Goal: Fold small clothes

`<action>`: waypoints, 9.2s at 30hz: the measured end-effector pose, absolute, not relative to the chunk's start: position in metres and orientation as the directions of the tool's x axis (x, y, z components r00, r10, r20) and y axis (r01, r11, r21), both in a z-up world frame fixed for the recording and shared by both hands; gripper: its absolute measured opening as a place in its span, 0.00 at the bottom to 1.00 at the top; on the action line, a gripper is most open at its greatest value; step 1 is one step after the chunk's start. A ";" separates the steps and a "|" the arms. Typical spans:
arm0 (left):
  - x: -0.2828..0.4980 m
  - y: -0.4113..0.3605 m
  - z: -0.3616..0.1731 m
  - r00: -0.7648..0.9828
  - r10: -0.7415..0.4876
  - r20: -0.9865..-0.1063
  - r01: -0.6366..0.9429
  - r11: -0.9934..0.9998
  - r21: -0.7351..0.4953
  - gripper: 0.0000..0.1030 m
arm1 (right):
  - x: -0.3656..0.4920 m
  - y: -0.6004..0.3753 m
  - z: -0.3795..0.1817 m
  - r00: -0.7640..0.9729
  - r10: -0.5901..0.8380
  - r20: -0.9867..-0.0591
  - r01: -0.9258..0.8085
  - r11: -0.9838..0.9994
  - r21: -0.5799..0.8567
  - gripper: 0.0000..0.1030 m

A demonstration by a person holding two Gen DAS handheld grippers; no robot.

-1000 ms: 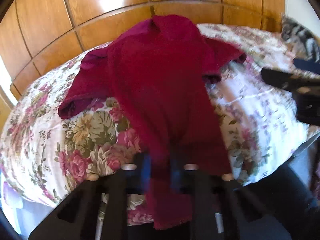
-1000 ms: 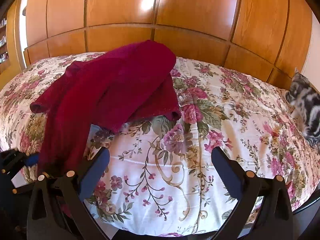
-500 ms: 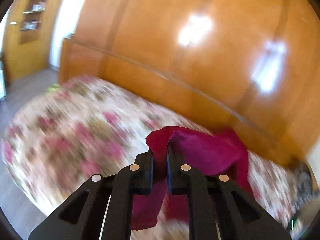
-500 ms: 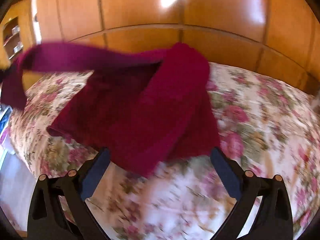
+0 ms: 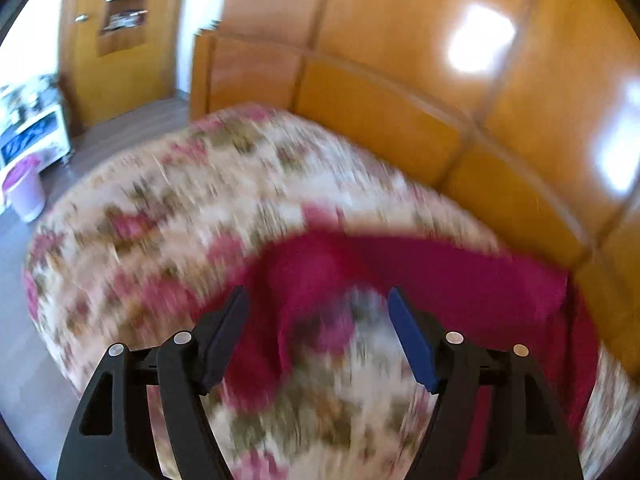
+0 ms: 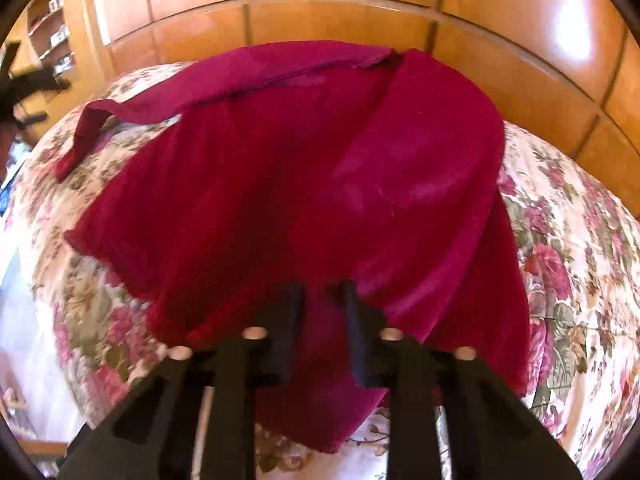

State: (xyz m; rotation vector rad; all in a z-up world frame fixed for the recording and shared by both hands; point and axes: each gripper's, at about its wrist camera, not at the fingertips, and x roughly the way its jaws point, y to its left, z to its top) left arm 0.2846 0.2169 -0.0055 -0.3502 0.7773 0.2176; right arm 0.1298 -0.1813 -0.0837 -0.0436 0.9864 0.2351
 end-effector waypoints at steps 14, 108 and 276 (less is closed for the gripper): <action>0.224 0.118 -0.074 0.583 -0.248 -0.773 -0.002 0.952 -0.307 0.68 | 0.185 -0.277 0.002 0.763 -0.476 -0.438 0.115 0.766 -0.632 0.00; 0.178 0.198 -0.059 0.653 0.025 -0.757 -0.181 0.976 -0.123 0.59 | 0.051 -0.242 -0.055 0.591 0.012 -0.807 -0.147 0.985 -0.093 0.70; 0.176 -0.022 -0.089 0.548 -0.151 -0.823 0.076 0.988 -0.131 0.68 | 0.228 -0.642 -0.053 0.543 -0.383 -0.747 0.721 0.668 0.182 0.71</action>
